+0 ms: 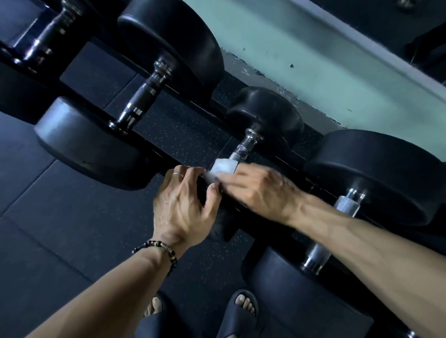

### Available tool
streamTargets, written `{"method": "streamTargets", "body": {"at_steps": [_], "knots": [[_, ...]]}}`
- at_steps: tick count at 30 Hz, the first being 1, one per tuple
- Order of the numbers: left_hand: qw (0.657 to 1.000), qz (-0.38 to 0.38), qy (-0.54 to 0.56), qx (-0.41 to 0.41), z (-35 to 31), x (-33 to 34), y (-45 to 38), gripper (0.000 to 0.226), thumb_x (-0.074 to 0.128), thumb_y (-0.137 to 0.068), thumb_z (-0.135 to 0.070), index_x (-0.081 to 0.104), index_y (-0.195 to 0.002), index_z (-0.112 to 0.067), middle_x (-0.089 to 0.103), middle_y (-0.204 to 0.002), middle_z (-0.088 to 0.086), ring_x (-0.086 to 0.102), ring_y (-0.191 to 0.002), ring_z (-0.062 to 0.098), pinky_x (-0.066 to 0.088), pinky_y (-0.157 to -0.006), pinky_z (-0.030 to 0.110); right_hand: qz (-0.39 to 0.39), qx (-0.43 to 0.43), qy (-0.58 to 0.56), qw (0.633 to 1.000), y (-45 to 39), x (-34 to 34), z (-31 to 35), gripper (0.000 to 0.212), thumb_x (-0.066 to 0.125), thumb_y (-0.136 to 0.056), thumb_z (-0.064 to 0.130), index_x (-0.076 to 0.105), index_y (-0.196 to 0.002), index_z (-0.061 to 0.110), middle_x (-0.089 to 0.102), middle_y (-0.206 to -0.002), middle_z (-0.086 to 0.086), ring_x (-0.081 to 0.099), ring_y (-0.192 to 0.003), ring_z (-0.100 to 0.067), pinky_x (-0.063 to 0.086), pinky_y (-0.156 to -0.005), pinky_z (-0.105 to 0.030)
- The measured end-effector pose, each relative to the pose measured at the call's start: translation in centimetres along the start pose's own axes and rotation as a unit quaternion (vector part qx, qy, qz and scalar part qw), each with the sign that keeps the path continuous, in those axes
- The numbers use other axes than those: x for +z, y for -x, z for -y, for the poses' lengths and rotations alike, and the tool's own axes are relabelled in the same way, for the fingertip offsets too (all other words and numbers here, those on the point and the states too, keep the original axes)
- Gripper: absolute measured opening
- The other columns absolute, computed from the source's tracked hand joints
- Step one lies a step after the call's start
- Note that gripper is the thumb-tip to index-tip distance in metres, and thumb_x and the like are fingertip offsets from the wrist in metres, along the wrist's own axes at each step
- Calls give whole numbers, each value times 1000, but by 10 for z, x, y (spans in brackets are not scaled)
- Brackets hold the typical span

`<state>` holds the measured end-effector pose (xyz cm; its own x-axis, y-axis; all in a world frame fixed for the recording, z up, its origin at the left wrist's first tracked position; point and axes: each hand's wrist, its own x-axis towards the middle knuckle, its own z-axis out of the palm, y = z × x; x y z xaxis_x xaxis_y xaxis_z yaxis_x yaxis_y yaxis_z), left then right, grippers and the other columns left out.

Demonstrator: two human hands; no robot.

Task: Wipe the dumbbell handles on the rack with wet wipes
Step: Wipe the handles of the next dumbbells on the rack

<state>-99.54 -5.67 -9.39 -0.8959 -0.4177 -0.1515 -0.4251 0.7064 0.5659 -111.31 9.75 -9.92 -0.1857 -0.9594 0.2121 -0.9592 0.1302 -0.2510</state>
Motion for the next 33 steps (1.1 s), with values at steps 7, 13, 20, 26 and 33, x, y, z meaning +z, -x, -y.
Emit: {"method": "streamTargets", "body": {"at_steps": [7, 13, 20, 26, 33], "knots": [[1000, -3, 1, 5, 0, 1, -1, 61, 29, -84, -59, 60, -117, -19, 56, -112, 0, 52, -107, 21, 40, -75, 32, -26, 59, 2, 998, 6, 12, 18, 15, 59, -89, -2, 74, -90, -2, 73, -115, -15, 65, -83, -32, 58, -66, -40], [1000, 3, -2, -2, 0, 2, -1, 65, 26, -85, -61, 58, -123, -19, 55, -115, -1, 52, -109, 20, 39, -74, 32, -207, 337, -5, 919, 10, -5, 25, 21, 71, -79, -4, 78, -94, 8, 77, -95, -3, 68, -82, -26, 57, -71, -34], [1000, -2, 5, -3, -1, 2, -1, 63, 29, -84, -59, 61, -120, -18, 56, -113, -2, 52, -110, 21, 39, -74, 32, -314, 744, -223, 546, -8, -28, 30, 15, 63, -85, 5, 76, -89, 11, 71, -89, -2, 60, -75, -21, 47, -61, -16], [1000, -2, 9, -2, 0, 2, -1, 62, 29, -84, -59, 62, -118, -19, 55, -111, -3, 52, -109, 21, 39, -74, 32, -263, 753, -296, 525, -35, -8, 24, 24, 72, -79, 20, 79, -102, 22, 71, -114, -8, 71, -92, -25, 58, -83, -30], [1000, -11, 7, 7, 1, 3, -1, 58, 32, -86, -57, 64, -114, -17, 58, -111, -1, 51, -108, 21, 36, -74, 30, -395, 757, -314, 414, -60, 11, 22, 12, 76, -83, 12, 77, -95, 13, 72, -97, 0, 69, -83, -14, 58, -80, -25]]}}
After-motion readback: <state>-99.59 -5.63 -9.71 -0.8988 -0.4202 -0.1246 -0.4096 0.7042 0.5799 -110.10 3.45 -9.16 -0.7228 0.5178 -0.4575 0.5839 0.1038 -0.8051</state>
